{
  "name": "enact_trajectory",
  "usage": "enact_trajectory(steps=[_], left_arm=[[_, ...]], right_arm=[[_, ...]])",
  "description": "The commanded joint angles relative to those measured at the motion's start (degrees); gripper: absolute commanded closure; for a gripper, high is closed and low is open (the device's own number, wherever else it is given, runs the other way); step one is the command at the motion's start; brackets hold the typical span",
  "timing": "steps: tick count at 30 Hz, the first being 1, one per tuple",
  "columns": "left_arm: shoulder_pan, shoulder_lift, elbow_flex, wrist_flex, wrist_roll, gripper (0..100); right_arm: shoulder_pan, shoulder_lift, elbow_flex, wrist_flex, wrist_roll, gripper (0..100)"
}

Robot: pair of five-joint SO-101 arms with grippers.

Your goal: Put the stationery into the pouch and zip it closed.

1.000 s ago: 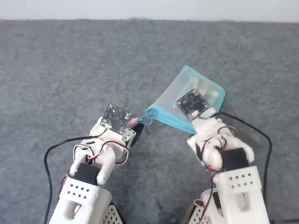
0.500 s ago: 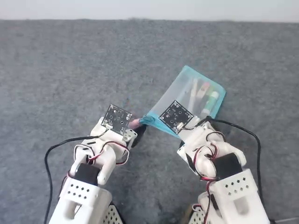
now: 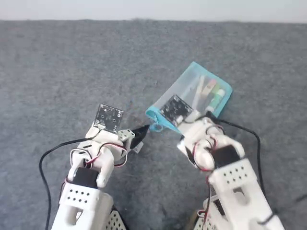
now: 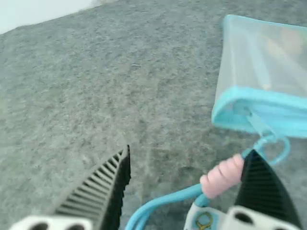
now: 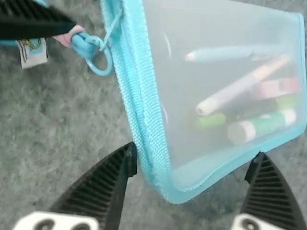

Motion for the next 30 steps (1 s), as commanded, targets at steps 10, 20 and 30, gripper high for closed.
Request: enact_trajectory(steps=[10, 20, 30], left_arm=[[-7.38, -1.32, -4.70, -2.46, 6.33, 65], [-7.65, -1.58, -3.56, -2.46, 3.08, 65], [-7.74, -1.58, -2.95, -2.37, 3.08, 65]], right_arm=[[-0.57, 20.70, -18.29, -1.19, -6.24, 65.2], [-10.59, 2.07, -13.71, 7.60, -2.02, 65.2], [2.33, -17.01, 0.26, 7.69, -2.11, 65.2]])
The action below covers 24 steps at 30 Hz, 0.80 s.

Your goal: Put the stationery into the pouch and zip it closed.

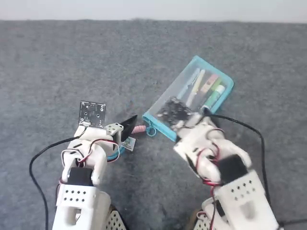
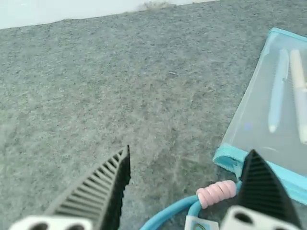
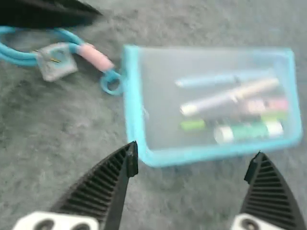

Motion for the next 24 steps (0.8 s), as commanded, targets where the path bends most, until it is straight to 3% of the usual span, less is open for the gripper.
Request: enact_trajectory(steps=[1, 8, 15, 24], left_arm=[[-0.35, -1.67, -1.89, -1.58, -0.53, 65], [-4.13, -1.67, -4.18, -1.58, 0.53, 65], [-5.01, -1.67, -6.90, -1.93, 9.67, 65], [-6.68, -5.45, -8.57, -0.09, 9.93, 65]], right_arm=[[6.11, -6.20, 3.34, 0.84, 0.70, 65.2], [13.41, -15.96, 13.19, 2.86, 0.62, 65.2], [21.58, -23.78, 17.76, 2.86, 0.62, 65.2], [30.73, -35.21, 31.65, 3.38, 0.62, 65.2]])
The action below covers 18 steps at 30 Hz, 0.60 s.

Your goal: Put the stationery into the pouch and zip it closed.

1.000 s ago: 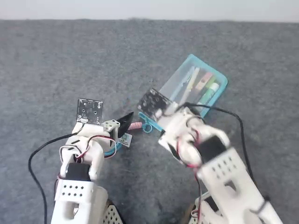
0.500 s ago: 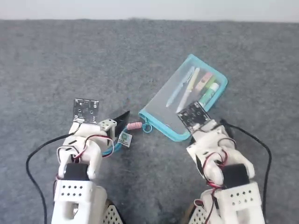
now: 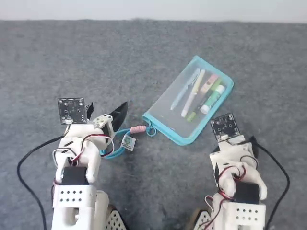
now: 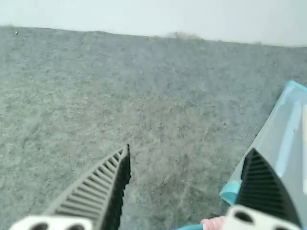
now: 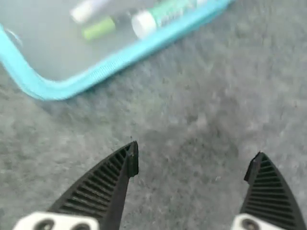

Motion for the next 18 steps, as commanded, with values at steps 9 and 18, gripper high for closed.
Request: enact_trajectory(steps=[9, 18], left_arm=[[-2.73, -31.47, -3.74, 19.69, -7.03, 65], [-11.43, -26.29, 14.46, 11.25, -20.31, 65]], right_arm=[[2.77, -9.27, 11.43, 0.57, 0.97, 65.2], [2.68, -9.36, 11.43, 0.66, 0.97, 65.2]])
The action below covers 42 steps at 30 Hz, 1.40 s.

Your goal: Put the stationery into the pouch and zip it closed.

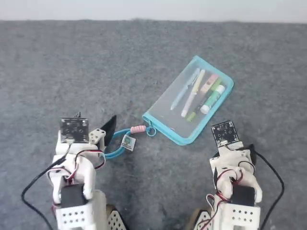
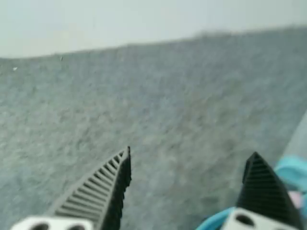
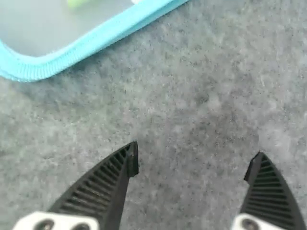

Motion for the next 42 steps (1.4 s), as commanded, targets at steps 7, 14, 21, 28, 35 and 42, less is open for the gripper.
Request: enact_trajectory(steps=[7, 14, 21, 28, 35, 42], left_arm=[[-13.19, 2.37, 4.70, 3.69, -12.57, 65], [-16.44, 2.29, 4.70, 18.20, -14.33, 65], [-16.44, 2.20, 4.62, 21.01, -14.42, 65], [-16.44, 2.20, 4.62, 21.01, -14.42, 65], [-16.44, 2.20, 4.62, 21.01, -14.42, 65], [-16.44, 2.20, 4.62, 21.01, -14.42, 65]], right_arm=[[0.75, -0.31, 1.05, 0.48, 0.97, 65.2], [0.75, -0.31, 1.05, 0.48, 0.97, 65.2], [0.66, -0.31, 1.05, 0.48, 0.97, 65.2], [0.66, -0.31, 1.05, 0.48, 0.97, 65.2], [0.66, -0.31, 1.05, 0.48, 0.97, 65.2], [0.66, -0.31, 1.05, 0.48, 0.97, 65.2]])
